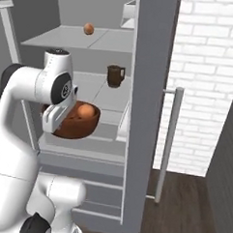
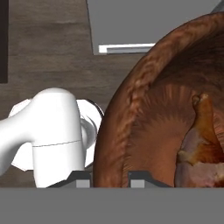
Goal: Pick the chicken drumstick and onion from their plates and place them in the bowl. Then put the bowl in the fridge.
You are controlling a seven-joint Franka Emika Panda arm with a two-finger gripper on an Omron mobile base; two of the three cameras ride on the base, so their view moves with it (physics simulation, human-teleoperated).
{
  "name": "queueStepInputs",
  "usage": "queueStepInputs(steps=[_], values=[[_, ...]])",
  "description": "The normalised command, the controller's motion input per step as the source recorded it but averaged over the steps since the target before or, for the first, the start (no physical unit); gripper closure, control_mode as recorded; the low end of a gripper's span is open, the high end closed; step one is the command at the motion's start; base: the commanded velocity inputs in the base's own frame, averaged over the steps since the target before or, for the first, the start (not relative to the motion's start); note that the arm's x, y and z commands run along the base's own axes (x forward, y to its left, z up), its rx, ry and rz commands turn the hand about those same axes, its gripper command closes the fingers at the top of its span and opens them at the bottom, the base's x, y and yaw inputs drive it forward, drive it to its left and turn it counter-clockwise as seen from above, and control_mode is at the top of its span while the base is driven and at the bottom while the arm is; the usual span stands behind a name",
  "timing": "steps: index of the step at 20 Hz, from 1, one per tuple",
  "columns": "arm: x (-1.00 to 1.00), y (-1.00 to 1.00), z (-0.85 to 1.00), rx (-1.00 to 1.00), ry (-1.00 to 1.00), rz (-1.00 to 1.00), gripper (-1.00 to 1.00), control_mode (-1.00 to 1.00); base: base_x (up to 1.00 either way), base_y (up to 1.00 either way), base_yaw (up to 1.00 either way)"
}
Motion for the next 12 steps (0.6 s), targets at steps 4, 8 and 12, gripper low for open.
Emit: queueStepInputs(steps=[4, 8, 12], values=[[0.0, 0.0, 0.0, 0.0, 0.0, 0.0, 1.0, 1.0, 0.45, 0.44, 0.05], [0.0, 0.0, 0.0, 0.0, 0.0, 0.0, 1.0, 1.0, 0.59, 0.26, 0.06], [0.0, 0.0, 0.0, 0.0, 0.0, 0.0, 1.0, 1.0, 0.47, -0.03, 0.0]])
